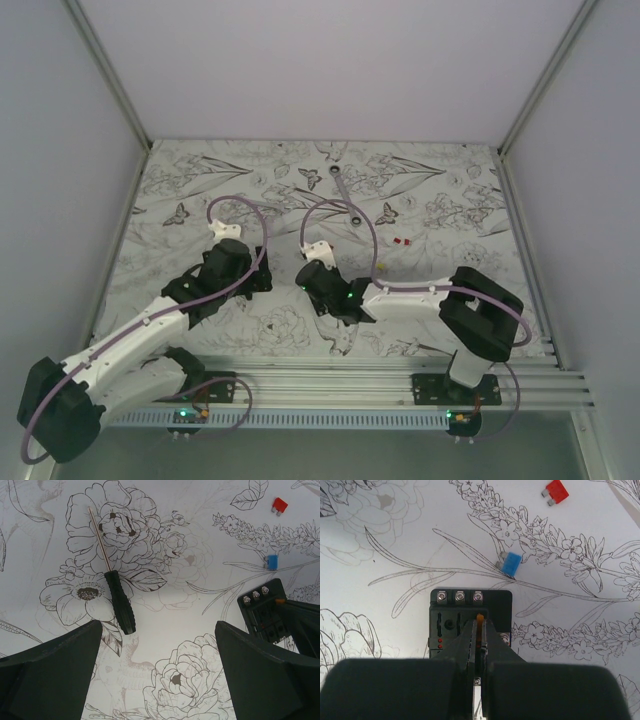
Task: Snap on the fuse box
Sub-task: Install the fuse at the fuse box base.
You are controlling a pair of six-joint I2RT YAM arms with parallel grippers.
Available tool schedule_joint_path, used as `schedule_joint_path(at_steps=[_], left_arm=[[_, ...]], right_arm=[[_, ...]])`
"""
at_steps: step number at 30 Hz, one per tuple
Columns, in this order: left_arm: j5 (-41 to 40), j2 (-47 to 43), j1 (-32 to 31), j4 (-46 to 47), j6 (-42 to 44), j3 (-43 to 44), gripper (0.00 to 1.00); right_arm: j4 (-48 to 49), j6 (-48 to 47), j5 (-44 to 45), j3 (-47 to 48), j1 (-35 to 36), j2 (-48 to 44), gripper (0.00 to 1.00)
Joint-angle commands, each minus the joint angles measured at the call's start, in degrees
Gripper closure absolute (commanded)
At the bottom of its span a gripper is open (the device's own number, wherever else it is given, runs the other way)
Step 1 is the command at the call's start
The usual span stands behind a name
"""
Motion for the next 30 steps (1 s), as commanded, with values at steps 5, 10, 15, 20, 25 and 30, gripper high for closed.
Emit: schedule_joint_path(at_steps=[5, 10, 15, 20, 25, 30], left_arm=[[0.5, -1.1, 0.4, -1.3, -0.8, -1.0, 0.00], [0.6, -1.3, 0.4, -1.3, -0.8, -1.1, 0.00], [0.4, -1.7, 0.5, -1.3, -0.7, -1.2, 0.00], [0.3, -1.8, 0.5, -1.3, -0.7, -1.3, 0.00], [0.5, -2.0, 0.5, -1.4, -0.7, -1.2, 0.00], [0.3, -2.0, 0.5, -1.3, -0.7, -1.3, 0.00]], right_arm=[[-7.4, 4.0, -4.0, -0.9, -0.5, 5.8, 1.00], [-8.9, 5.5, -8.0, -2.6, -2.3, 6.1, 1.00], [-8.2, 3.5, -7.9, -2.1, -2.0, -0.1, 0.95], [-9.1, 0.4, -6.9, 0.9, -2.1, -3.1, 0.84], [-10.1, -1.2, -6.4, 4.1, -2.1, -3.5, 0.71], [-12.3, -1.1, -6.4, 6.7, -2.4, -3.8, 0.61]])
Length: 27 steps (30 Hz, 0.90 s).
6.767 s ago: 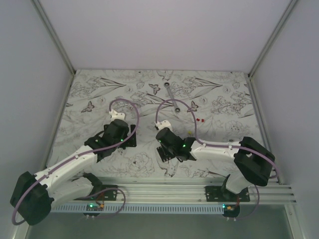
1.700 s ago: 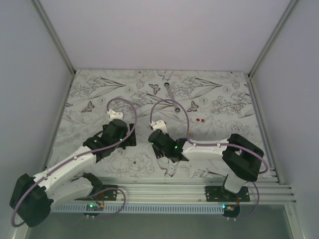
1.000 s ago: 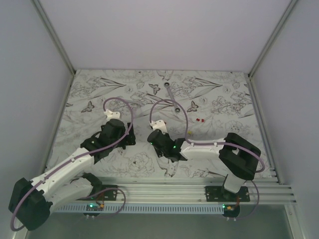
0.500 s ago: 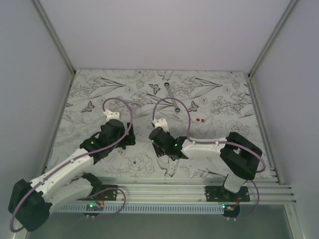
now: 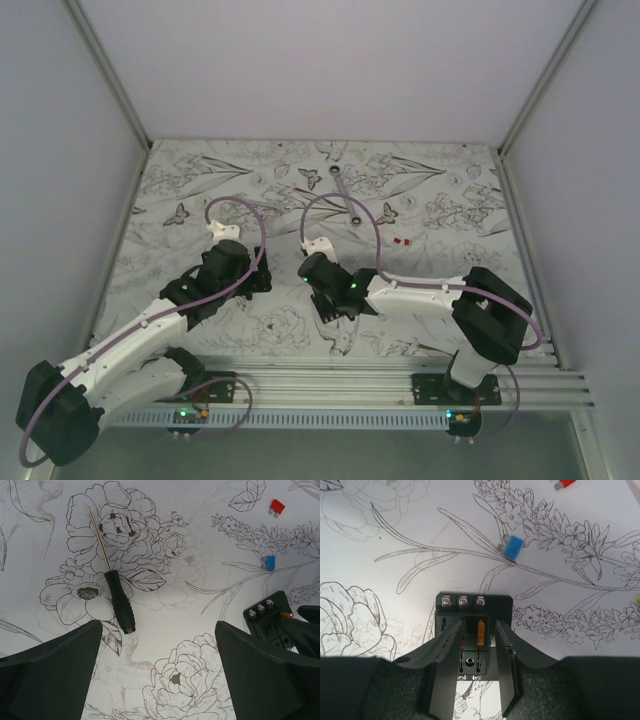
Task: Snap on the fuse box
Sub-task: Install the fuse at the fuse box base.
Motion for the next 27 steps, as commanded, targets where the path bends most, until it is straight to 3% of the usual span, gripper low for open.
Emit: schedule_joint_path(at_steps=[1, 15, 27], left_arm=[[0.4, -0.9, 0.5, -1.3, -0.4, -0.8, 0.00], [0.4, -0.5, 0.5, -1.3, -0.3, -0.6, 0.00], [0.4, -0.6, 0.5, -1.3, -0.3, -0.6, 0.00]], right_arm=[[-3.5, -0.3, -0.3, 3.9, -0.7, -1.3, 0.61], [-7.5, 1.0, -6.3, 5.7, -2.8, 0.9, 0.79], [-7.7, 0.6, -6.2, 7.2, -3.2, 3.2, 0.84]])
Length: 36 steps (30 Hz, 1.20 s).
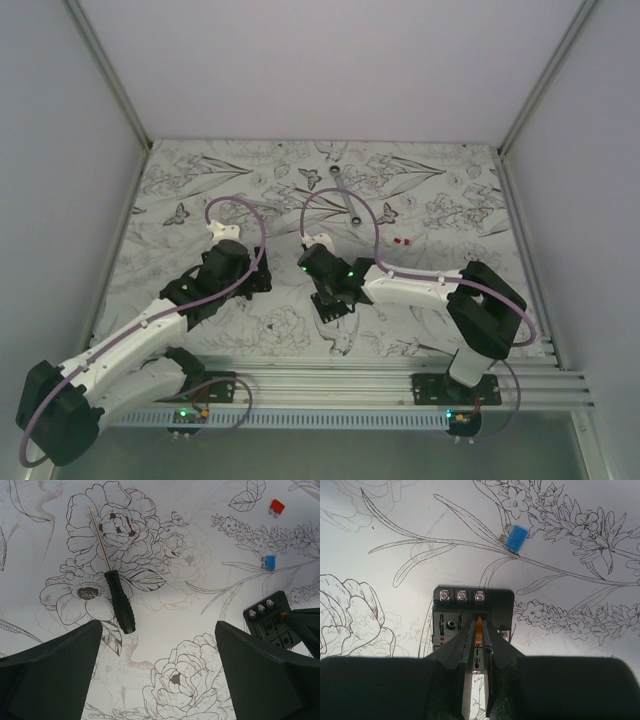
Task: Snap on the fuse box
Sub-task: Install the fuse at the fuse box base.
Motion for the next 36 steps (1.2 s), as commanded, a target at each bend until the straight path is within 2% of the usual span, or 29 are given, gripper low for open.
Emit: schedule_joint_path(at_steps=[1, 10, 23, 30, 36], left_arm=[[0.4, -0.6, 0.5, -1.3, -0.3, -0.6, 0.00], [0.5, -0.7, 0.5, -1.3, -0.2, -0.6, 0.00], [0.1, -1.8, 0.5, -1.3, -0.1, -1.1, 0.00], [-0.1, -2.4, 0.5, -1.3, -0.2, -1.2, 0.00], [-0.2, -2.4, 0.5, -1.3, -0.2, -1.3, 0.00]], right_arm=[[-0.6, 0.2, -0.2, 2.2, -0.4, 1.4, 0.85], [-3.4, 0.3, -1.6, 3.0, -0.7, 2.7, 1.00], [-5.7, -0.5, -5.1, 0.9, -2.1, 9.9, 1.00], [2.1, 0.6, -10.2, -9.8, -4.5, 5.7, 1.00], [3.7, 0.5, -10.2, -12.1, -6.0, 6.3, 1.00]])
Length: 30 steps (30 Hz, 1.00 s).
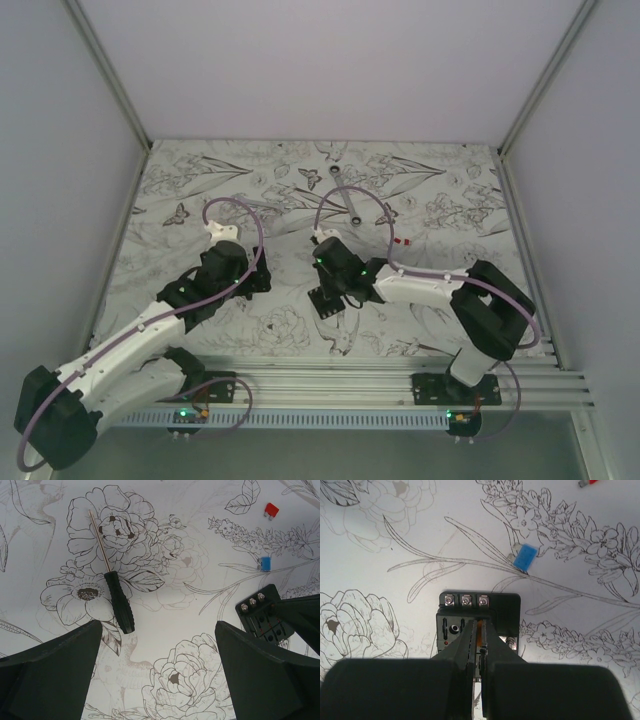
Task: Snap on the fuse box
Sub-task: Install the fuse at the fuse box base.
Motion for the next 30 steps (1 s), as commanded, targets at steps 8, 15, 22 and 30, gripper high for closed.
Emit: schedule_joint_path(at_steps=[8, 15, 22, 30], left_arm=[[-0.2, -0.9, 0.5, -1.4, -0.3, -1.0, 0.00], [-0.2, -0.6, 0.5, -1.3, -0.4, -0.9, 0.00], [-0.3, -0.8, 0.5, -1.3, -0.3, -1.0, 0.00], [-0.3, -0.6, 0.5, -1.3, -0.2, -0.9, 0.00]], right_arm=[[-7.8, 0.2, -0.4, -5.5, -1.3, 8.0, 1.00], [-8.8, -3.0, 0.3, 0.1, -0.5, 4.0, 0.98], [-9.5, -5.8, 0.8, 7.1, -0.5, -0.2, 0.72], [-11.5, -6.3, 5.1, 7.5, -2.1, -8.3, 0.55]])
